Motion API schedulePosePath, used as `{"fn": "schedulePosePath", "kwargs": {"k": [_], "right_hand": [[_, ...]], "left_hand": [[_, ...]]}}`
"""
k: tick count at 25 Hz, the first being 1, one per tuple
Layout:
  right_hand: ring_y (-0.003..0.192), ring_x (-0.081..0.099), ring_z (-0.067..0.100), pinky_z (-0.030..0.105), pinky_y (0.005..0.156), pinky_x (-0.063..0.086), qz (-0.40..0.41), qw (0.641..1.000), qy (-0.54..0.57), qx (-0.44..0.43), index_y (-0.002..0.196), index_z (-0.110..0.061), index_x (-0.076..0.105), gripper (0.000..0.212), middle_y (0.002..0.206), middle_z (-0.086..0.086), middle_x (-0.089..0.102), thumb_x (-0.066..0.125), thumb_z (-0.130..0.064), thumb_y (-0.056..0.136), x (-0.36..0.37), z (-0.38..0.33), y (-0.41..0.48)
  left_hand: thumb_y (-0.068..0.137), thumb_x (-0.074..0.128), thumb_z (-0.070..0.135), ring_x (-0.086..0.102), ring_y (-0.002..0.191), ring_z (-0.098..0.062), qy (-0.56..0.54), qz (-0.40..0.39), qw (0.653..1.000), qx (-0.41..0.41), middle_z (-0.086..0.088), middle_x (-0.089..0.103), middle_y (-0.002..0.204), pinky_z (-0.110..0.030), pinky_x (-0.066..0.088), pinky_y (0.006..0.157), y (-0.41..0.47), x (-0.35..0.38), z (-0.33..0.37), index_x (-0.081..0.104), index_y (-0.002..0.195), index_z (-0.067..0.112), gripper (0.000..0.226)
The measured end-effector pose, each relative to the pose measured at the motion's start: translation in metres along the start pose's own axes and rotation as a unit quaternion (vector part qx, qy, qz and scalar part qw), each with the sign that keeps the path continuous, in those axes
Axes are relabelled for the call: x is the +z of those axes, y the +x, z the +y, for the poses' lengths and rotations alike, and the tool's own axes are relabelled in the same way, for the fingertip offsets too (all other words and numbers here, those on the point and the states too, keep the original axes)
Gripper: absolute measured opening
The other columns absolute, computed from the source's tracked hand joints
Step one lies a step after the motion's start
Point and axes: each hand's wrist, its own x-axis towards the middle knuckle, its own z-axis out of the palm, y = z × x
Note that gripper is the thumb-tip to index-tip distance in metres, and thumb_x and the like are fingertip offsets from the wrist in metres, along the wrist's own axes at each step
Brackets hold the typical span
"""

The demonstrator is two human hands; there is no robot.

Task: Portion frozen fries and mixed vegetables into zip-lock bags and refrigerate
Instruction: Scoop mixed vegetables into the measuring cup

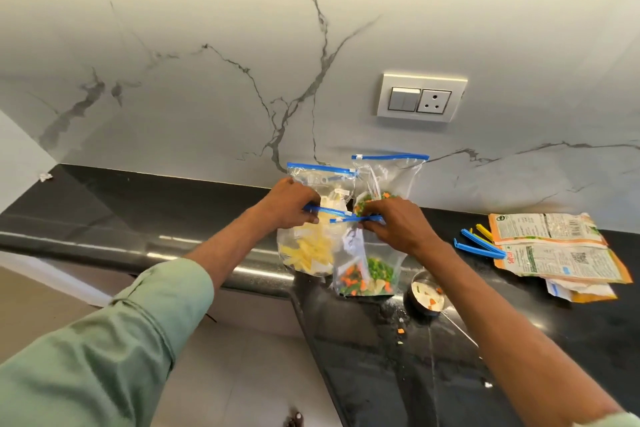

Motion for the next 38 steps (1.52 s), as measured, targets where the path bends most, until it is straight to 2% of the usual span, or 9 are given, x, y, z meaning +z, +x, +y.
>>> {"fn": "schedulePosePath", "kwargs": {"k": [3, 8, 12, 16, 19, 21, 27, 31, 38], "right_hand": [[0.103, 0.067, 0.026, 0.040, 0.078, 0.053, 0.037, 0.999, 0.018, 0.028, 0.105, -0.024, 0.075, 0.017, 0.110, -0.003, 0.072, 0.075, -0.035, 0.093, 0.002, 0.012, 0.019], [0.127, 0.058, 0.031, 0.040, 0.092, 0.050, 0.026, 0.998, -0.032, 0.038, 0.102, -0.018, 0.077, 0.019, 0.148, 0.007, 0.054, 0.079, -0.034, 0.091, 0.008, 0.025, 0.060], [0.155, 0.026, 0.038, 0.052, 0.121, 0.031, 0.044, 0.994, -0.096, 0.039, 0.098, -0.019, 0.079, 0.020, 0.168, 0.019, 0.028, 0.082, -0.036, 0.088, 0.018, 0.036, 0.075], [0.138, 0.048, 0.031, 0.052, 0.119, 0.024, 0.041, 0.990, -0.125, 0.059, 0.100, -0.019, 0.081, 0.025, 0.142, 0.014, 0.057, 0.082, -0.039, 0.086, 0.019, 0.045, 0.077], [0.139, 0.048, 0.031, 0.052, 0.121, 0.020, 0.043, 0.990, -0.122, 0.059, 0.099, -0.020, 0.081, 0.026, 0.144, 0.015, 0.056, 0.083, -0.042, 0.084, 0.016, 0.051, 0.079], [0.140, 0.047, 0.028, 0.051, 0.121, 0.019, 0.020, 0.987, -0.147, 0.058, 0.101, -0.023, 0.081, 0.027, 0.146, 0.011, 0.056, 0.080, -0.045, 0.086, 0.011, 0.052, 0.084], [0.103, 0.068, 0.028, 0.039, 0.110, 0.033, 0.002, 0.969, -0.238, 0.061, 0.105, -0.021, 0.079, 0.027, 0.103, 0.005, 0.077, 0.071, -0.045, 0.095, 0.003, 0.051, 0.094], [0.091, 0.067, 0.037, 0.041, 0.078, 0.047, 0.035, 0.988, -0.144, 0.053, 0.102, -0.011, 0.075, 0.022, 0.097, 0.013, 0.074, 0.071, -0.032, 0.097, 0.002, 0.052, 0.081], [0.084, 0.065, 0.034, 0.044, 0.070, 0.051, 0.038, 0.995, -0.092, 0.020, 0.112, -0.018, 0.058, 0.016, 0.100, 0.007, 0.073, 0.065, -0.028, 0.102, 0.002, 0.057, 0.063]], "left_hand": [[0.090, 0.072, 0.043, 0.065, 0.107, -0.022, -0.043, 0.088, 0.994, -0.043, 0.004, 0.072, 0.105, -0.034, 0.039, 0.091, 0.027, -0.002, -0.008, 0.070, 0.105, 0.023, 0.025], [0.090, 0.071, 0.031, 0.051, 0.129, -0.030, -0.050, 0.068, 0.992, -0.095, -0.007, 0.053, 0.135, -0.040, 0.037, 0.106, 0.078, 0.009, -0.015, 0.067, 0.118, 0.022, 0.030], [0.077, 0.070, 0.021, 0.050, 0.131, -0.031, -0.042, 0.023, 0.995, -0.084, -0.009, 0.049, 0.139, -0.043, 0.033, 0.109, 0.092, 0.025, -0.017, 0.048, 0.137, 0.022, 0.064], [0.071, 0.074, 0.036, 0.041, 0.143, -0.031, -0.048, -0.028, 0.995, -0.081, -0.010, 0.041, 0.156, -0.051, 0.020, 0.122, 0.098, 0.032, -0.020, 0.021, 0.158, 0.016, 0.104], [0.066, 0.084, 0.052, 0.040, 0.143, -0.033, -0.002, -0.059, 0.996, -0.068, -0.013, 0.041, 0.155, -0.051, 0.024, 0.119, 0.106, 0.039, -0.029, 0.023, 0.157, 0.014, 0.116], [0.067, 0.086, 0.056, 0.044, 0.139, -0.033, -0.001, -0.063, 0.996, -0.058, -0.012, 0.045, 0.152, -0.051, 0.026, 0.117, 0.111, 0.040, -0.032, 0.029, 0.153, 0.013, 0.113], [0.081, 0.079, 0.053, 0.055, 0.125, -0.030, -0.033, -0.034, 0.998, -0.044, -0.008, 0.060, 0.133, -0.037, 0.035, 0.104, 0.113, 0.034, -0.031, 0.055, 0.132, 0.015, 0.068], [0.087, 0.076, 0.047, 0.057, 0.120, -0.028, -0.080, 0.017, 0.996, -0.029, -0.005, 0.062, 0.128, -0.037, 0.039, 0.094, 0.099, 0.030, -0.036, 0.058, 0.128, 0.017, 0.054], [0.081, 0.083, 0.030, 0.062, 0.086, -0.027, -0.064, 0.187, 0.980, 0.022, -0.002, 0.061, 0.104, -0.042, 0.052, 0.076, 0.057, 0.051, -0.023, 0.054, 0.110, 0.018, 0.043]]}}
